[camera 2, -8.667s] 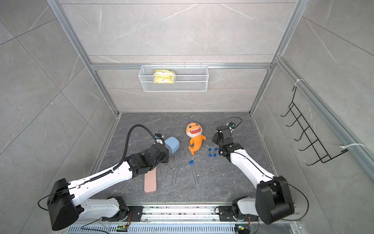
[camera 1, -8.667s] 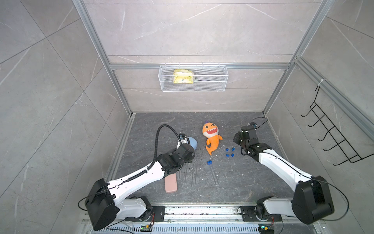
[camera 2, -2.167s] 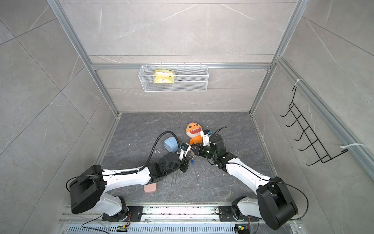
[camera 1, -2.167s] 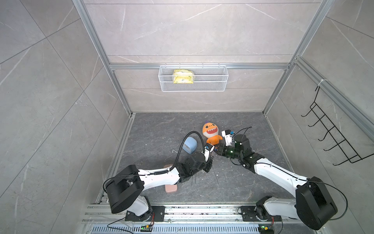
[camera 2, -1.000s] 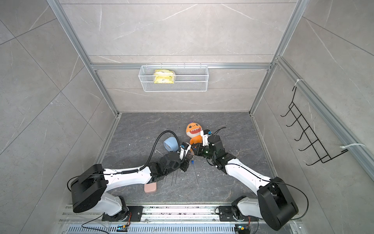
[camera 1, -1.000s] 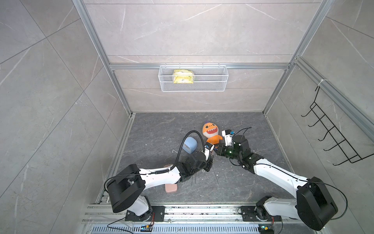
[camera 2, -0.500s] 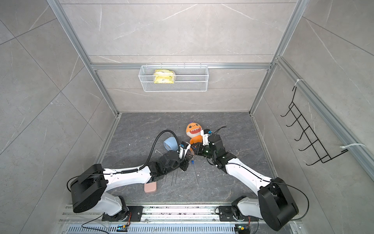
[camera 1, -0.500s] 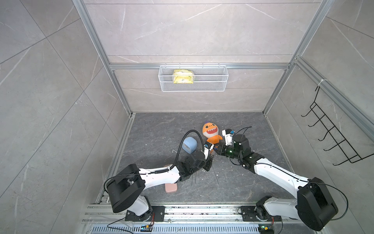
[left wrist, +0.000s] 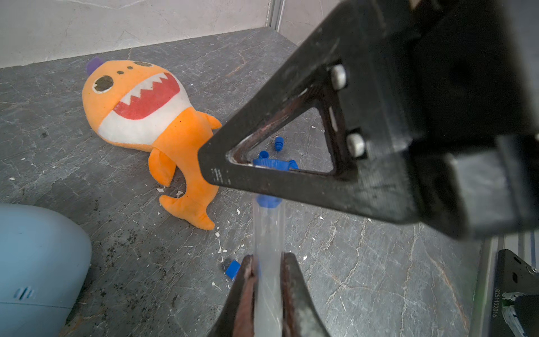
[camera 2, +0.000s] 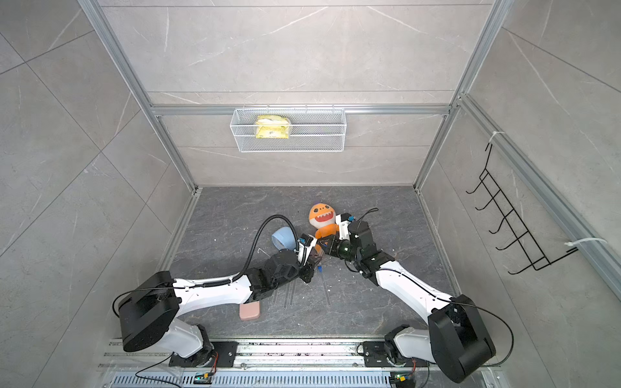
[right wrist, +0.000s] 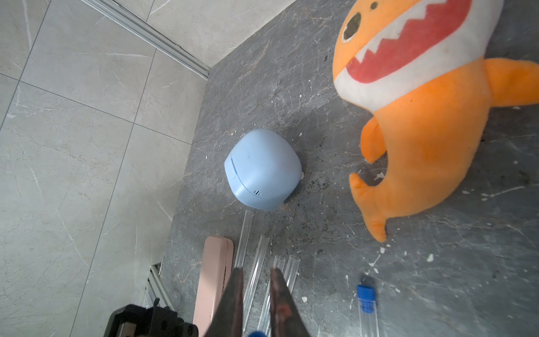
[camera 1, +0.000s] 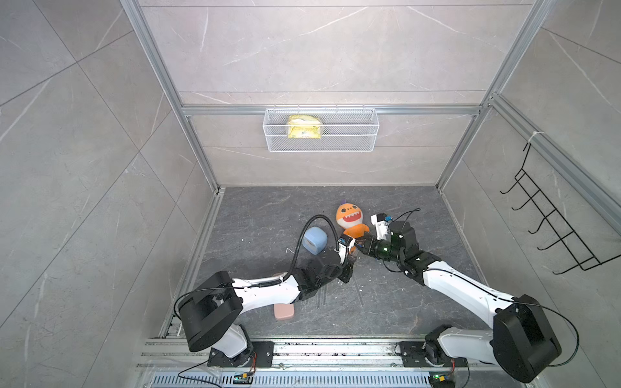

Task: Remove stoppers from test tubes
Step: Open the stopper on the test tube, then place the test tube at the center of the board.

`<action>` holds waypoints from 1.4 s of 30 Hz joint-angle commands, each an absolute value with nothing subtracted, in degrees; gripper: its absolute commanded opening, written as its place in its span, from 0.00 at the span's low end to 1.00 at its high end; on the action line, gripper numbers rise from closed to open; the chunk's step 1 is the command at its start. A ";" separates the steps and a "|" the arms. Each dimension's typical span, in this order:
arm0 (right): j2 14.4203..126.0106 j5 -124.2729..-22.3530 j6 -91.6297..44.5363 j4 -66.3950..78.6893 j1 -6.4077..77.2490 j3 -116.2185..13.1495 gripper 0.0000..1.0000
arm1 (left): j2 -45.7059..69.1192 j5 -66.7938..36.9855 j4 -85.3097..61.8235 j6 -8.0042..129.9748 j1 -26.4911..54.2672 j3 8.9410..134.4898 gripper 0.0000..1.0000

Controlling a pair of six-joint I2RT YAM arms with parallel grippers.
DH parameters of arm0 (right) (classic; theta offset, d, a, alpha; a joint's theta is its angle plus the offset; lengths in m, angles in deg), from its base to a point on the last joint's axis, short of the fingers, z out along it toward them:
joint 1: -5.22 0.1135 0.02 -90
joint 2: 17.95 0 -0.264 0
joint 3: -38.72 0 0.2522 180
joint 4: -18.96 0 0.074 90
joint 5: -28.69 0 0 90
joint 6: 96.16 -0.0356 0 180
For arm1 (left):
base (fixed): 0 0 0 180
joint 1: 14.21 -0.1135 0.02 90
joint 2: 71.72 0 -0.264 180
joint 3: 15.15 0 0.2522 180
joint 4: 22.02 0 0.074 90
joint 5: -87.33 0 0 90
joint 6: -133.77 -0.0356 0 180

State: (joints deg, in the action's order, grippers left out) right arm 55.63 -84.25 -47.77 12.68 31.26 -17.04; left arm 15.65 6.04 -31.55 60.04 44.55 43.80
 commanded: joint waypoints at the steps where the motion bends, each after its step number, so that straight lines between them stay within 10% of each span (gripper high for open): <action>1: 53.39 -82.86 -47.95 16.51 29.84 -20.29 0.00 | 17.16 9.27 -21.85 61.89 42.77 41.68 0.00; 33: 52.87 -74.56 -38.73 10.59 26.88 -19.49 0.00 | 11.26 10.70 -16.83 62.70 42.17 41.78 0.00; 42: 50.52 -74.43 -35.96 6.83 23.06 -18.39 0.00 | -3.81 16.53 1.76 61.35 31.45 41.47 0.00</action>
State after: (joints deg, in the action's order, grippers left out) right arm 51.76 -75.27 -38.02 9.27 23.48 -18.16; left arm 0.61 12.79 -6.02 62.14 35.11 41.68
